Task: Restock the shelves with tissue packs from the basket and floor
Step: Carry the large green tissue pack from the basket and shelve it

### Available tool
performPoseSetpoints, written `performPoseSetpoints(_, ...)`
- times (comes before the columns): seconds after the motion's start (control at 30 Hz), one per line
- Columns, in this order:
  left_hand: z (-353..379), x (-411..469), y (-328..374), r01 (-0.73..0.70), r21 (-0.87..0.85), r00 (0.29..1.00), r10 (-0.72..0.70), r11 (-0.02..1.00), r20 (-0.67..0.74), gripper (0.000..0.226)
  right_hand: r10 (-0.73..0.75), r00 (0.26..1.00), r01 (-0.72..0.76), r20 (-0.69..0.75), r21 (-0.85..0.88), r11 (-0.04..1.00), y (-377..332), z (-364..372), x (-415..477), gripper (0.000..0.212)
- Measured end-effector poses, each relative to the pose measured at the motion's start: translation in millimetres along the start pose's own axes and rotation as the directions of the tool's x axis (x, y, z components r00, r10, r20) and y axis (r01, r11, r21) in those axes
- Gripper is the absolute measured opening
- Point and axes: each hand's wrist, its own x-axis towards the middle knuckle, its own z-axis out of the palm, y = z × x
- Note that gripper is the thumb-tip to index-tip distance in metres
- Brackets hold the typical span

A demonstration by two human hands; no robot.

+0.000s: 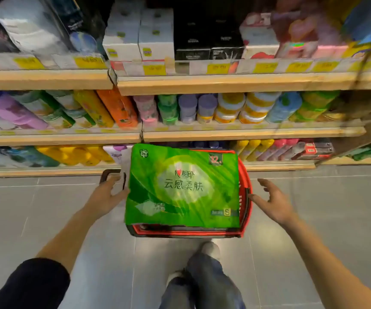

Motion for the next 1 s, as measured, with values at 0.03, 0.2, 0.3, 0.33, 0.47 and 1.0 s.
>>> performPoseSetpoints(0.03, 9, 13, -7, -0.001, -0.024, 1.000, 0.001, 1.000, -0.006, 0.062, -0.011, 1.000, 0.011, -0.021, 0.013, 1.000, 9, 11, 11, 0.066)
performPoseSetpoints(0.2, 51, 76, -36, 0.061, -0.160, 0.996, -0.071, 0.985, -0.055, 0.067, 0.031, 0.998, -0.027, -0.051, 0.067, 0.997, 54, 59, 60, 0.066)
performPoseSetpoints(0.3, 66, 101, -53, 0.126, -0.374, 0.992, -0.122, 0.919, 0.034, 0.067, 0.023, 0.999, -0.019, -0.041, 0.095, 0.995, 75, 78, 82, 0.056)
performPoseSetpoints(0.33, 71, 108, -58, 0.138, -0.460, 0.990, -0.123, 0.877, 0.061, 0.056, 0.032, 0.999, -0.028, -0.037, 0.116, 0.993, 82, 84, 88, 0.063)
performPoseSetpoints(0.47, 89, 115, -65, 0.089, -0.627, 0.996, -0.060, 0.774, 0.067, 0.035, 0.114, 0.993, -0.104, -0.029, 0.228, 0.968, 103, 105, 102, 0.102)
performPoseSetpoints(1.0, 103, 119, -82, 0.109, -0.815, 0.994, -0.044, 0.569, 0.103, 0.068, 0.256, 0.965, -0.247, 0.062, 0.555, 0.794, 123, 120, 111, 0.131)
